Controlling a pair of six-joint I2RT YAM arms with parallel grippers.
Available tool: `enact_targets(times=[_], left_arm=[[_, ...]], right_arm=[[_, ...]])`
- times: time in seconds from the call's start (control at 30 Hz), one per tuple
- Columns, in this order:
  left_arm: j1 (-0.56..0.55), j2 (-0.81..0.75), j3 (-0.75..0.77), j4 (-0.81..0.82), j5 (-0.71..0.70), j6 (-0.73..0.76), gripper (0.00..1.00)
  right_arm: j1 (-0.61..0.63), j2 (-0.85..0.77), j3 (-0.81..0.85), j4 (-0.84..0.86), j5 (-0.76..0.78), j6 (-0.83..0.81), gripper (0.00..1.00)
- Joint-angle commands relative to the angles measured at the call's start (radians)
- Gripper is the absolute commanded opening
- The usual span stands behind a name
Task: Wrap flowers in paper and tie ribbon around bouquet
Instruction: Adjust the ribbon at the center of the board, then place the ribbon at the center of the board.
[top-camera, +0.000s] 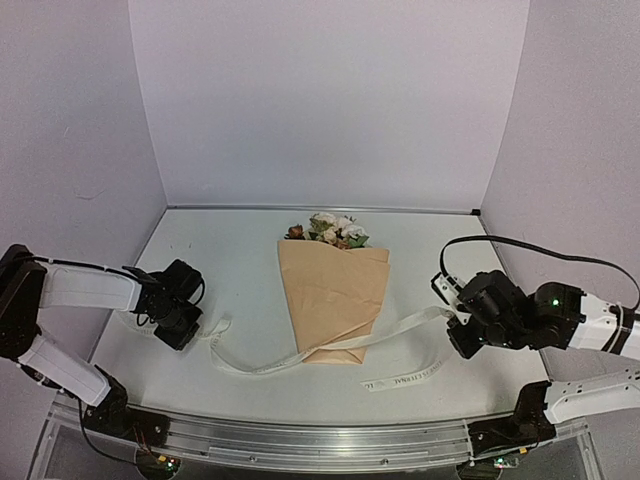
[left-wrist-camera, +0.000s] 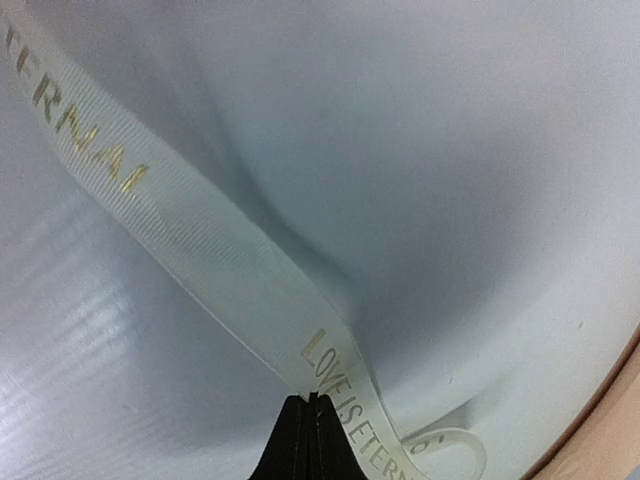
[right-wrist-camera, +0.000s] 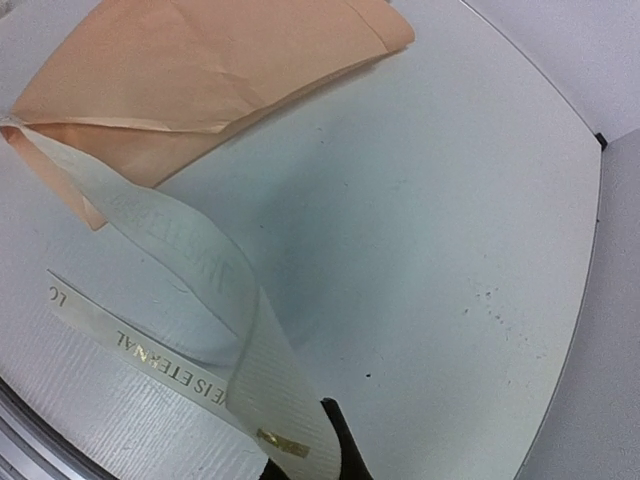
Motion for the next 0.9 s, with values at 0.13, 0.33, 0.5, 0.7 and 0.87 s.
enact_targets(times=[0.13,0.33,0.5,0.7,0.87], left_arm=[[0.135,-0.138,0.060,-0.161,-0.292,0.285,0.00],[0.148,-0.183,0.093,-0.198,-0.386,0.364,0.00],[0.152,-0.207,0.098,-0.197,-0.413,0.412,0.00],[0.152,-0.232,0.082,-0.175,-0.404,0.432,0.00],[0.151,-0.242,0.043,-0.155,-0.375,0.430,0.00]], right_arm=[[-0.196,0.066,0.120,-0.282,0.231,0.023,0.00],[-0.292,0.116,0.221,-0.369,0.427,-0.018,0.00],[-0.378,0.143,0.296,-0.387,0.466,-0.066,0.00],[-0.417,0.209,0.359,-0.398,0.554,-0.172,0.00],[-0.489,0.229,0.286,-0.399,0.524,-0.097,0.10]])
